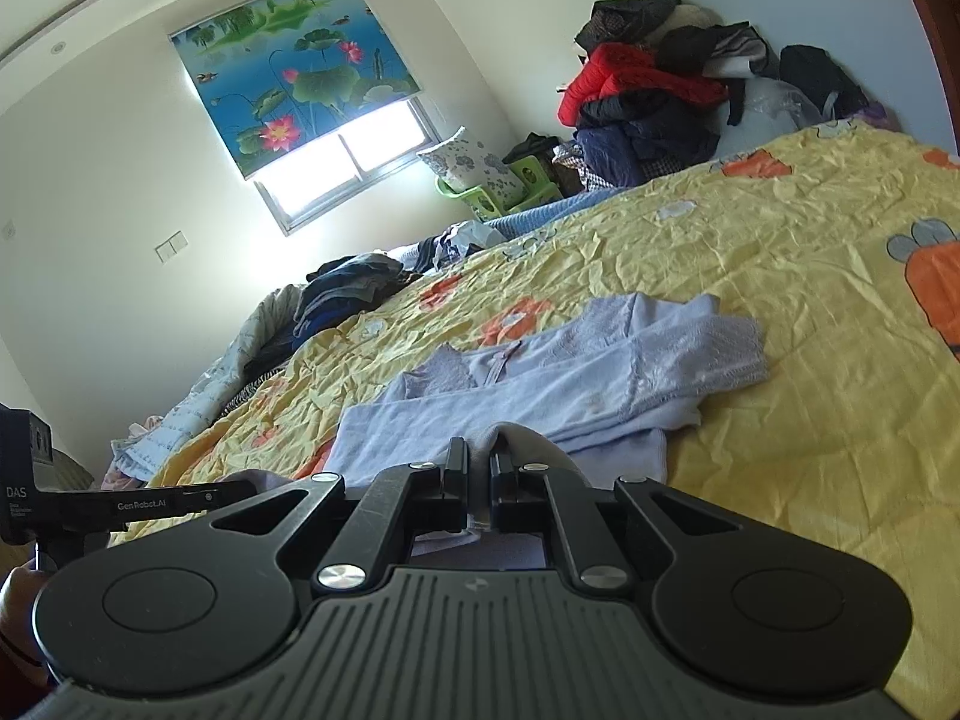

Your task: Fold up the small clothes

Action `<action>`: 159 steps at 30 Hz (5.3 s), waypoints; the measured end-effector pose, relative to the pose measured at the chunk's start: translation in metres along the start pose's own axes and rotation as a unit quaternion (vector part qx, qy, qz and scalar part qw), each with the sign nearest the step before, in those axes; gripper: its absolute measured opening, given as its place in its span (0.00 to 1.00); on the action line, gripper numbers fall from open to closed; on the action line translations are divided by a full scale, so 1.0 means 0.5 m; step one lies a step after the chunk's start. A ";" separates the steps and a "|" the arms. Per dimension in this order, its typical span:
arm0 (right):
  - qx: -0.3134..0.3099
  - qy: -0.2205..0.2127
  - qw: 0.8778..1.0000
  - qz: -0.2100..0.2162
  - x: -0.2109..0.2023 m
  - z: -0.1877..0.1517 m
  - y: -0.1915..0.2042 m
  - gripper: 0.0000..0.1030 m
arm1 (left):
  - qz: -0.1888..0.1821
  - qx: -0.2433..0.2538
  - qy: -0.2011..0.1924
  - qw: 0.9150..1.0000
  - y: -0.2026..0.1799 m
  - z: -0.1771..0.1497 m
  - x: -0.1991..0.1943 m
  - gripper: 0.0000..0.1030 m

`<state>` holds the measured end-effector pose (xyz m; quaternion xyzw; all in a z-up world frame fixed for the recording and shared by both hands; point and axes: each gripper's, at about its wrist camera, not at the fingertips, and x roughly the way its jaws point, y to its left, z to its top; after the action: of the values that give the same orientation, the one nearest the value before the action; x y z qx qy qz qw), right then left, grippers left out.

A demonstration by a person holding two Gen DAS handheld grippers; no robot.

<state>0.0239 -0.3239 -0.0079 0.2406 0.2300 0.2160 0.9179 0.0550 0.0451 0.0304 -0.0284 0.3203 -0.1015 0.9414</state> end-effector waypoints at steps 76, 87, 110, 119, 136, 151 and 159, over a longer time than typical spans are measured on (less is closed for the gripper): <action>0.136 0.031 0.989 -0.049 0.353 0.130 -0.204 0.15 | -0.018 -0.159 0.079 0.984 0.123 0.181 0.344 0.07; 0.158 0.034 0.985 -0.057 0.383 0.147 -0.222 0.37 | -0.039 -0.245 0.081 0.965 0.200 0.205 0.354 0.64; 0.020 0.083 0.990 -0.109 0.430 0.162 -0.146 0.64 | -0.133 -0.154 0.071 0.976 0.088 0.183 0.348 0.64; -0.034 0.102 0.994 -0.032 0.438 0.150 -0.079 0.66 | -0.047 -0.115 0.078 0.989 0.071 0.162 0.370 0.64; -0.211 0.093 0.947 -0.222 0.449 0.120 -0.024 0.61 | 0.015 -0.051 0.066 0.996 0.033 0.138 0.369 0.64; -0.166 0.108 0.967 -0.160 0.368 0.086 0.005 0.81 | 0.064 -0.011 0.053 0.996 0.003 0.105 0.347 0.73; -0.176 0.139 0.965 -0.138 0.329 0.021 0.036 0.83 | 0.077 0.013 0.048 0.996 -0.012 0.074 0.325 0.76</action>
<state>0.1560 -0.2296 -0.0424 0.0088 0.3448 0.1555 0.9257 0.2024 0.0047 -0.0367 0.0130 0.3652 -0.0344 0.9302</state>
